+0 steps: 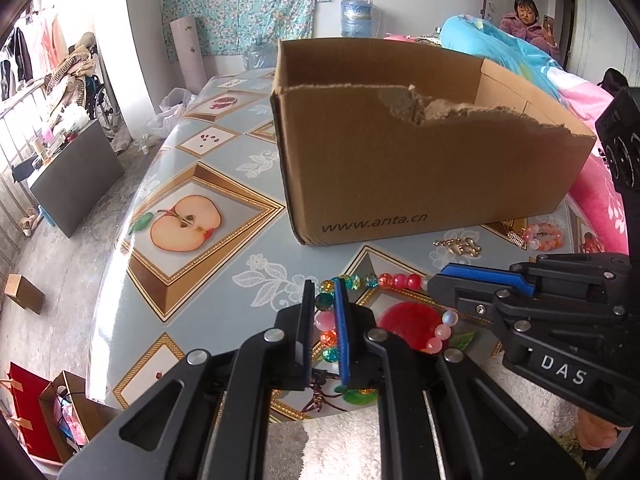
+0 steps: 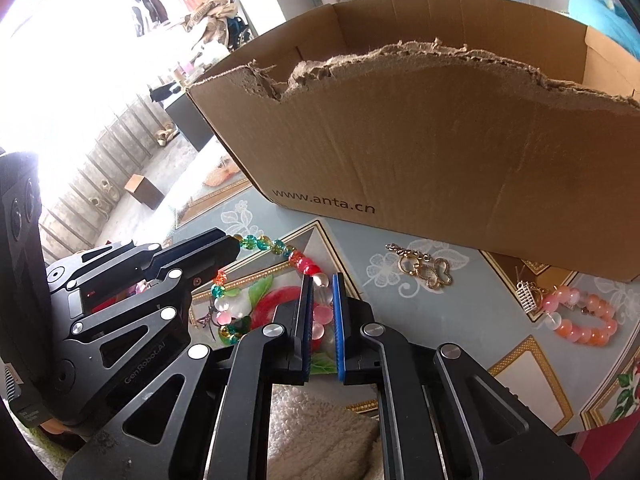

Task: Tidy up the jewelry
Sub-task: 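Lift the bead bracelet with both grippers and carry it over the box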

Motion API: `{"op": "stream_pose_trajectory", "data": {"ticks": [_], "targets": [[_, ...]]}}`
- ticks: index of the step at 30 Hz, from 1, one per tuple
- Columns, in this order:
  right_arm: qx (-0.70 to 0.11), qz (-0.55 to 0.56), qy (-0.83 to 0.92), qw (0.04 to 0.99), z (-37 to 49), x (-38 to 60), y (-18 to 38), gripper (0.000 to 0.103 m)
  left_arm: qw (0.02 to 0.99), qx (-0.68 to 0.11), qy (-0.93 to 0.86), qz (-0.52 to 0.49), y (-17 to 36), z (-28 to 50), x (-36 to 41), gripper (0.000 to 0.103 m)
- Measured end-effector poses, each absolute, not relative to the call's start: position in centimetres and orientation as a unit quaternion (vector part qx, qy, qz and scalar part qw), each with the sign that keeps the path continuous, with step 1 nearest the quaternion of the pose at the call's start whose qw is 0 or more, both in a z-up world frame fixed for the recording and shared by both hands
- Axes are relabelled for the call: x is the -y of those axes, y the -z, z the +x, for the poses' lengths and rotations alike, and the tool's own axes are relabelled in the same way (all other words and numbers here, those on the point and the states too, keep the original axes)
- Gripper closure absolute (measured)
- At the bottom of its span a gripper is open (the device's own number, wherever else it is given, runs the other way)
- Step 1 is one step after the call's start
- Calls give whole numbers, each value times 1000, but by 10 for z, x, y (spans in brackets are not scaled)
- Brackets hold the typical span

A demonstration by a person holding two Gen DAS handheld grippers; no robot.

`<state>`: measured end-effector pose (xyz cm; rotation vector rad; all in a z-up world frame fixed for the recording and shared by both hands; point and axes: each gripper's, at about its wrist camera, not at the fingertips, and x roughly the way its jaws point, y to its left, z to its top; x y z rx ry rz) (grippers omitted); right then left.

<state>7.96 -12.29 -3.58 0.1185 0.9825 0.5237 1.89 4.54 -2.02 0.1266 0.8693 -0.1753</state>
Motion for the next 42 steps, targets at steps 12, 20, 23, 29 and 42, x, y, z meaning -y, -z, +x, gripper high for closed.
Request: {"op": "stream_pose_trajectory", "data": {"ticks": [12,20,23,29,42], "targets": [[-420,81,-258,866,56,147,4,96,917,-381,100,67,-25,-8,-34,94],[-339,60,-265,900,36,158,-62,96,937,-313,141,67,-98,-17,-24,94],[-306,50,-268,912,45,160,-88,96,943,-280,160,78,-126,-9,-15,94],[-317,53,-266,909,102,174,-111,96,949,-247,169,100,-159,35,1,94],[-494,40,-281,822,203,152,-41,96,905,-379,161,104,-82,138,5,94]]}}
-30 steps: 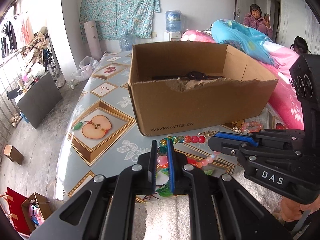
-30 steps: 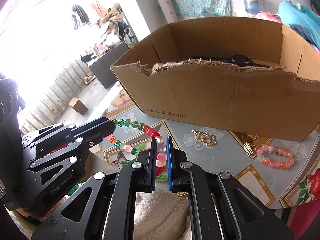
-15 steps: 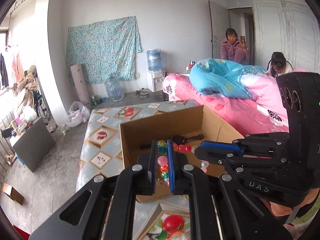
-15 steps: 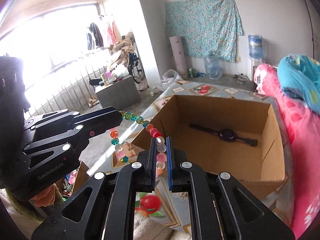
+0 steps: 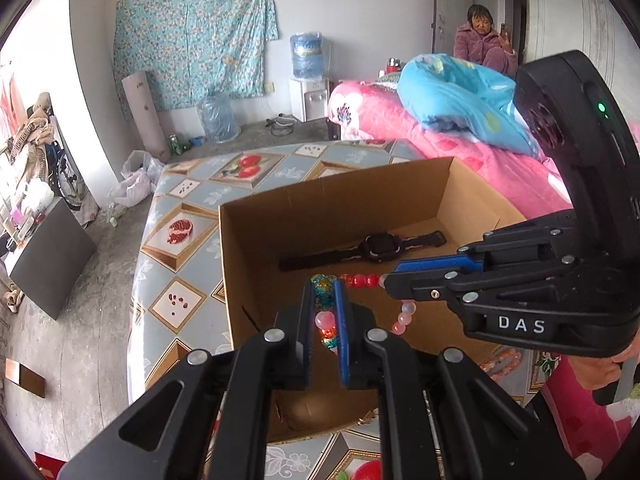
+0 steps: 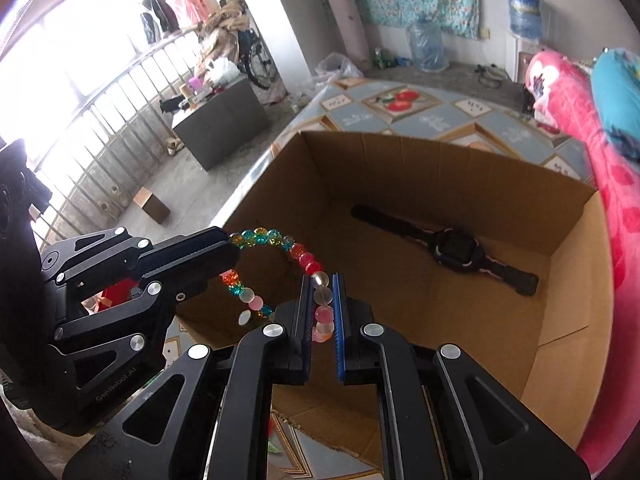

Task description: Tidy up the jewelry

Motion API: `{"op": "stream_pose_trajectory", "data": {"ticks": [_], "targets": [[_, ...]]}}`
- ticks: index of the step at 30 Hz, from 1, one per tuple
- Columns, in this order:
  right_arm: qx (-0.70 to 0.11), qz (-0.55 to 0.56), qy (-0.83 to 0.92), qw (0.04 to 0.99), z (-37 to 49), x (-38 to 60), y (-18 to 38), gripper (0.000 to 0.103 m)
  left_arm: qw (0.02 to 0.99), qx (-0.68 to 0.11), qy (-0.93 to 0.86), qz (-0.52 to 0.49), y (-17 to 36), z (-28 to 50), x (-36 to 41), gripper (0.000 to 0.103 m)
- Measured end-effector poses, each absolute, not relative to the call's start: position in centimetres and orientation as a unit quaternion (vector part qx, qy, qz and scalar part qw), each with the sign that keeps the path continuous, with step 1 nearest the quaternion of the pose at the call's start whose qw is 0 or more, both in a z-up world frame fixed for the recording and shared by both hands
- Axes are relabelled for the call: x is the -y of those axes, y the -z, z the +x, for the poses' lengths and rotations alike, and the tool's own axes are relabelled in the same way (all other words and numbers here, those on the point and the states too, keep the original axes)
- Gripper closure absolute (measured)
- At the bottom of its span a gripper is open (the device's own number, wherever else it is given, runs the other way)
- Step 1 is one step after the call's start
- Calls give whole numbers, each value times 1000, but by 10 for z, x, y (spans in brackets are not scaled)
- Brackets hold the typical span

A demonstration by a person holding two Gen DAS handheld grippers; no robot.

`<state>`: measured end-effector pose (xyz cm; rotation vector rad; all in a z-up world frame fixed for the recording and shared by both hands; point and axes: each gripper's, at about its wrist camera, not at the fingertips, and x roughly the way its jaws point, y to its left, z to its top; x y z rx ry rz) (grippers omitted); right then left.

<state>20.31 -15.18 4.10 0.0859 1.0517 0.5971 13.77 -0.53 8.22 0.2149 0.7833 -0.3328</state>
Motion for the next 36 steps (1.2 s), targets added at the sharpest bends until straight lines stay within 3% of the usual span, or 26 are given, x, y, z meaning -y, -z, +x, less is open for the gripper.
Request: {"op": "stream_pose_trajectory", "data": {"ticks": [8,15,23,28,31,36], "targets": [[-571,90,-266,772,251,145,-6,91,889,-420,122,135,-48,174,8,93],[-514,139,-274,801,222,178,-29,88,910,-390,117,83,-63,160,-12,93],[-421,164,-336,826,124,237,-61,80,923,-326,202,23,-89,85,-30,93],[-451,147,-312,823,81,239,-29,77,915,-327,235,1,-63,41,-27,93],[-491,136,-254,822,83,241,-2,77,906,-347,241,-20,-39,30,-22,93],[-488,169,-217,829,107,254,3,79,896,-381,228,-22,-9,32,-14,93]]}}
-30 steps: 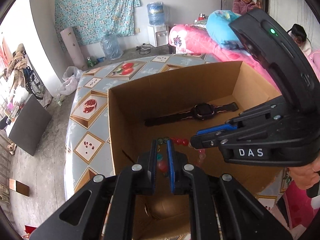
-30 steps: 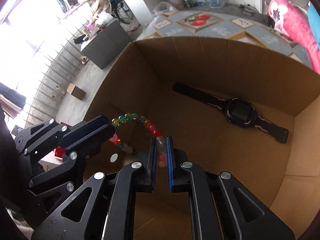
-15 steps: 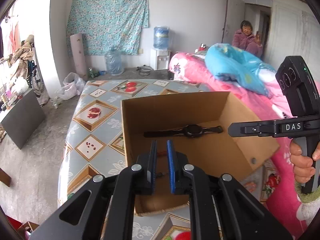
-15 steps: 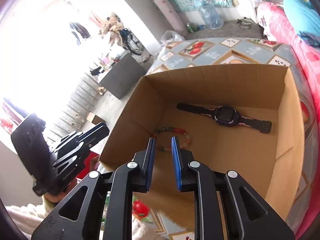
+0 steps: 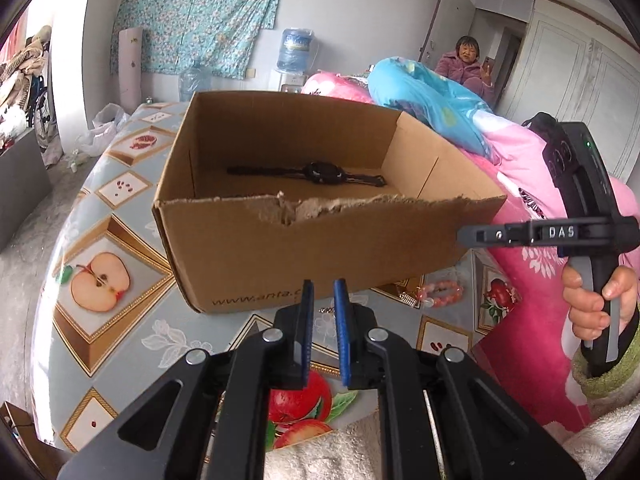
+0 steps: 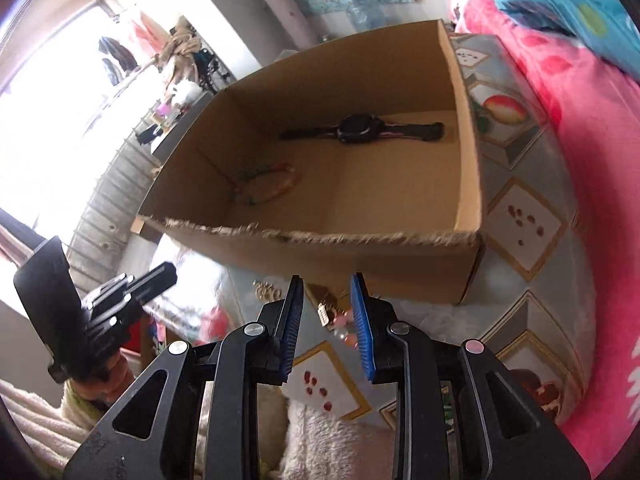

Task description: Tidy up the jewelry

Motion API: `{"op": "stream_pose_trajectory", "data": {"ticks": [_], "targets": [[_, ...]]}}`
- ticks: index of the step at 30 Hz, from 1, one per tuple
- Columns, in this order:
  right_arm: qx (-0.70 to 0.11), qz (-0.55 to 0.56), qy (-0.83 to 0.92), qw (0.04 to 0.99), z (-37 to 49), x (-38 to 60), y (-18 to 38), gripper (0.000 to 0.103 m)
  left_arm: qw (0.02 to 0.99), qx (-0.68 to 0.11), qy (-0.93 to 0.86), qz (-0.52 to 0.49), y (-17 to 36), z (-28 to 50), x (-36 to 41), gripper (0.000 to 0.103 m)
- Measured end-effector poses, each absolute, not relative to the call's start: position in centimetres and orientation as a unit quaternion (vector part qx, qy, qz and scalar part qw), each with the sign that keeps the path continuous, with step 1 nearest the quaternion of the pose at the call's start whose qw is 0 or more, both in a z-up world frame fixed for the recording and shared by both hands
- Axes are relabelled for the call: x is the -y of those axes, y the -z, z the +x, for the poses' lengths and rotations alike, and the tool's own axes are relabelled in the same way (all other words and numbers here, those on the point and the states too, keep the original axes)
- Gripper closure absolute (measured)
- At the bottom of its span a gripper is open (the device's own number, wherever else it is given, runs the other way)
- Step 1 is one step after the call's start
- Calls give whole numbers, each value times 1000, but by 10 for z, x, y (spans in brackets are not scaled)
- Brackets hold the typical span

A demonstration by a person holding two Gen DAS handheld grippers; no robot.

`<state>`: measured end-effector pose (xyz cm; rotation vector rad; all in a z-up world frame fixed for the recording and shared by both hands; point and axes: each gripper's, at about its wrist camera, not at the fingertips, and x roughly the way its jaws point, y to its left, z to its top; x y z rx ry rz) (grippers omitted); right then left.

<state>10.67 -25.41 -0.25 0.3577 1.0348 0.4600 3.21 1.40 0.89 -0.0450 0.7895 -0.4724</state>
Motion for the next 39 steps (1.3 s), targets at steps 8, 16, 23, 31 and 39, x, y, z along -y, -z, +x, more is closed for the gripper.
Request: {"op": "stream_pose_trajectory", "data": {"ticks": [8,16,23,31,39], "targets": [[-454,150,-200,855,108,259,-7,79,889,-393,235,-22,6,43,-2,93],[-455,111,-180,865,75,272,2,63,880,-400,256,21,22,43,25,93],[-463,55,-187,865,50,247,20,63,871,-404,275,50,33,42,45,93],[-448,-112,-204,863,54,204,38,76,869,-413,267,52,38,46,47,93],[-454,-117,-205,859,57,205,46,96,870,-414,265,49,40,48,44,93]]}}
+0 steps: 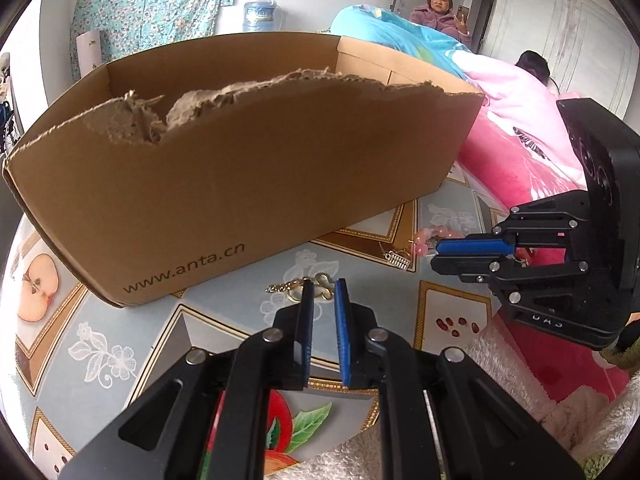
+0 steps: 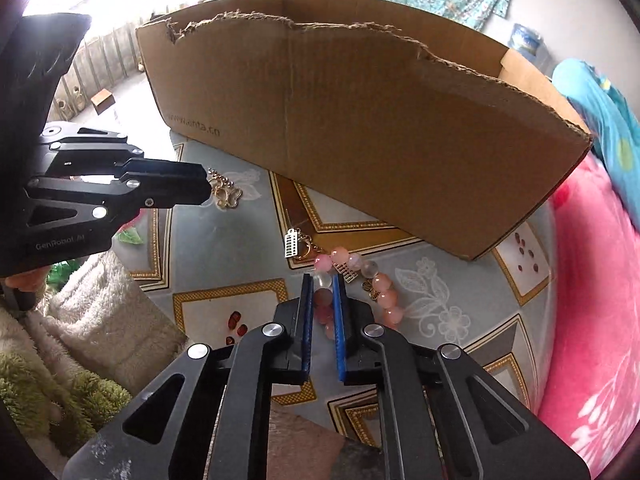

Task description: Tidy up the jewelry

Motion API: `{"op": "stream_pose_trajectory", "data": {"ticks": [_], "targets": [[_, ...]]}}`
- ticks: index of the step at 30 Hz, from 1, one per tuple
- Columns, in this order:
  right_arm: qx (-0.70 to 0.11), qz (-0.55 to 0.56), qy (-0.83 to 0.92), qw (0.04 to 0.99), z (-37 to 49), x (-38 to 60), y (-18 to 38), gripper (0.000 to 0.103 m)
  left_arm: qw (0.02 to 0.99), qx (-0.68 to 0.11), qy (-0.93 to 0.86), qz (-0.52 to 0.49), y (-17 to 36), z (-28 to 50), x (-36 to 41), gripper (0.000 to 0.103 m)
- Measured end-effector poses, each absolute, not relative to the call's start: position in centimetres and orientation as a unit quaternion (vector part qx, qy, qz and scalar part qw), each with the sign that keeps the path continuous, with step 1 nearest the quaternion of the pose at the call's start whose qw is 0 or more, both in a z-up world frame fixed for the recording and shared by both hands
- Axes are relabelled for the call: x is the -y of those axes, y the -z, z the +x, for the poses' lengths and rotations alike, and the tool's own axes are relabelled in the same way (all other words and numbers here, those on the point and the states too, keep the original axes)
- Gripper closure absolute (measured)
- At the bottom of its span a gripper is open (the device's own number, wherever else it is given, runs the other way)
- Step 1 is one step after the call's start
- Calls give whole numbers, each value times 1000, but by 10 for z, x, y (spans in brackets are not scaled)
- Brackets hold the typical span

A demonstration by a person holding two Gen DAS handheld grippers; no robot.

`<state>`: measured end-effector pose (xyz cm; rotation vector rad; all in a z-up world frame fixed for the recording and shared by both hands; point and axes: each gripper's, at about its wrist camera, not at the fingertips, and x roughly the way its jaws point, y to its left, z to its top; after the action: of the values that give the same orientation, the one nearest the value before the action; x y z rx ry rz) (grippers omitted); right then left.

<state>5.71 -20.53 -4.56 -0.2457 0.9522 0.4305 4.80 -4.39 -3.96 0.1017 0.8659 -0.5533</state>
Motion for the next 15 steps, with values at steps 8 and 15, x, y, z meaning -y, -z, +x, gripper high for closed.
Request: {"op": "stream_pose_trajectory", "data": {"ticks": [8,15], "targets": [[-443,42,-153,882,73,283,18,96,869,-417,263,39,41,48,38,93],[-409,-4,-87,908,69,299,0,96,867,-423,262,34,42,47,35,93]]}}
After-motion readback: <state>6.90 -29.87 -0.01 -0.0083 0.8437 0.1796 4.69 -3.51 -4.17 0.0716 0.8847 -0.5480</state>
